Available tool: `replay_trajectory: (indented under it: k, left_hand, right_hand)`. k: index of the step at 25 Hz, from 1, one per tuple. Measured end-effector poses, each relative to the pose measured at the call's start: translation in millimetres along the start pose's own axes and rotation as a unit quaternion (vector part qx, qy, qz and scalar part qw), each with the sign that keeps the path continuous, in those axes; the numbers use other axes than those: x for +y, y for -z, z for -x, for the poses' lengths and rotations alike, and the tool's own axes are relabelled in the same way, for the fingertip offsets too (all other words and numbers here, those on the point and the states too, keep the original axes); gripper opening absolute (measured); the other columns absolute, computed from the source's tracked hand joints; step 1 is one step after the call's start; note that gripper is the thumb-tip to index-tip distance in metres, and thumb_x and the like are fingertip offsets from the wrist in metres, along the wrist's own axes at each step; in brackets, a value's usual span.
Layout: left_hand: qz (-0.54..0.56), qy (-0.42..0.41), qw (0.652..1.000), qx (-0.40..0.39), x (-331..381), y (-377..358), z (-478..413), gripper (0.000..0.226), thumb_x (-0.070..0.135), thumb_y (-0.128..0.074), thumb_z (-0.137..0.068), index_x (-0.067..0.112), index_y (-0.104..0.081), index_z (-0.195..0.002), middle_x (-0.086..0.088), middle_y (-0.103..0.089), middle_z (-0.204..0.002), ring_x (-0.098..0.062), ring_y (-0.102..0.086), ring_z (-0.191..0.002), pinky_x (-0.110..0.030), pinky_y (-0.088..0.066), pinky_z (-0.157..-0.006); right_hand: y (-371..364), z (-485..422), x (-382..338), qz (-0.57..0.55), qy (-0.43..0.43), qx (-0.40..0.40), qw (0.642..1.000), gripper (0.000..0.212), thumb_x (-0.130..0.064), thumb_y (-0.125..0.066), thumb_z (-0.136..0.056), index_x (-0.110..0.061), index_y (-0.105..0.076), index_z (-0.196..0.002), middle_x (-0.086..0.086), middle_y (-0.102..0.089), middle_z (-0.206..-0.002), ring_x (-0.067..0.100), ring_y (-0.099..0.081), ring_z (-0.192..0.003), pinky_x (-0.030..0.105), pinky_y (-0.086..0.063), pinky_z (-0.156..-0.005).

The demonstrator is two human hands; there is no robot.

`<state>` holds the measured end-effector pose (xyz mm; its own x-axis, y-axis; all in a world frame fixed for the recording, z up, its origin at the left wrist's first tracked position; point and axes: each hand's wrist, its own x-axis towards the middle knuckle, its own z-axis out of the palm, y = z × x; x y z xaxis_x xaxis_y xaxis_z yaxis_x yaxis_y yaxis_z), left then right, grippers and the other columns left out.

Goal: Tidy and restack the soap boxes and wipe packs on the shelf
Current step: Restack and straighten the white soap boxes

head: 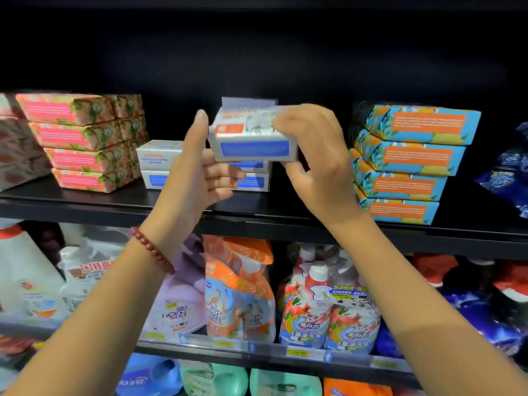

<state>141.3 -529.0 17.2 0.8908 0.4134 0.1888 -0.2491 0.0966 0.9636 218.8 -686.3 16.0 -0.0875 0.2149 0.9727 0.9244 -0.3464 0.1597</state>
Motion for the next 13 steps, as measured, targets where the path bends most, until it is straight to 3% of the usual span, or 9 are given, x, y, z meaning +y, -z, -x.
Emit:
replay_trajectory:
  k: [2, 5, 7, 9, 11, 13]
  left_hand:
    - [-0.021, -0.001, 0.999, -0.032, 1.4, -5.4, 5.4, 0.049, 0.064, -0.060, -0.065, 0.020, -0.068, -0.084, -0.001, -0.069, -0.065, -0.011, -0.061, -0.051, -0.019, -0.047, -0.048]
    - [0.007, -0.035, 0.998, -0.049, -2.3, -6.8, 16.1, 0.024, 0.040, -0.071, -0.071, 0.017, -0.074, -0.077, -0.001, -0.074, -0.079, -0.013, -0.069, -0.064, -0.020, -0.053, -0.057]
    - [0.020, -0.085, 0.994, -0.066, -6.4, -1.6, 19.3, 0.014, 0.031, -0.070, -0.077, 0.019, -0.077, -0.075, -0.002, -0.075, -0.088, -0.014, -0.071, -0.080, -0.020, -0.054, -0.065]
    - [0.002, -0.141, 0.986, -0.091, -10.9, 3.0, 21.8, 0.011, 0.024, -0.067, -0.080, 0.020, -0.077, -0.080, -0.002, -0.075, -0.094, -0.017, -0.070, -0.091, -0.021, -0.054, -0.071]
    - [-0.031, -0.173, 0.978, -0.115, -14.8, 6.0, 25.3, 0.014, 0.023, -0.069, -0.080, 0.021, -0.075, -0.093, -0.003, -0.074, -0.101, -0.019, -0.069, -0.098, -0.025, -0.055, -0.076]
    - [-0.067, -0.192, 0.972, -0.119, -18.3, 8.0, 27.8, 0.026, 0.024, -0.074, -0.077, 0.023, -0.070, -0.103, -0.003, -0.072, -0.105, -0.020, -0.067, -0.102, -0.031, -0.054, -0.083]
  right_hand:
    - [4.2, 7.5, -3.3, 0.003, 0.023, -0.005, 1.000, 0.016, 0.008, -0.063, -0.080, 0.009, -0.066, -0.096, 0.023, -0.063, -0.105, 0.034, -0.056, -0.105, 0.032, -0.046, -0.094]
    - [13.0, 13.9, -7.5, 0.001, 0.013, -0.048, 0.999, 0.031, 0.002, -0.069, -0.078, -0.002, -0.058, -0.107, 0.023, -0.056, -0.118, 0.029, -0.047, -0.116, 0.025, -0.041, -0.096]
    - [19.9, 16.4, -10.9, -0.051, -0.065, -0.109, 0.991, 0.053, -0.011, -0.076, -0.075, -0.006, -0.052, -0.122, 0.018, -0.045, -0.133, 0.019, -0.041, -0.124, 0.019, -0.037, -0.102]
    - [26.9, 14.7, -16.8, -0.163, -0.212, -0.169, 0.949, 0.079, -0.027, -0.078, -0.073, -0.011, -0.037, -0.139, 0.004, -0.040, -0.139, 0.007, -0.042, -0.124, 0.022, -0.040, -0.102]
    - [30.8, 10.7, -20.0, -0.249, -0.315, -0.182, 0.897, 0.082, -0.031, -0.073, -0.077, -0.017, -0.028, -0.144, -0.008, -0.051, -0.129, 0.002, -0.051, -0.116, 0.023, -0.046, -0.096]
    - [33.7, 8.7, -19.9, -0.271, -0.335, -0.169, 0.887, 0.070, -0.023, -0.072, -0.080, -0.017, -0.037, -0.139, -0.016, -0.057, -0.117, 0.001, -0.056, -0.110, 0.021, -0.049, -0.092]
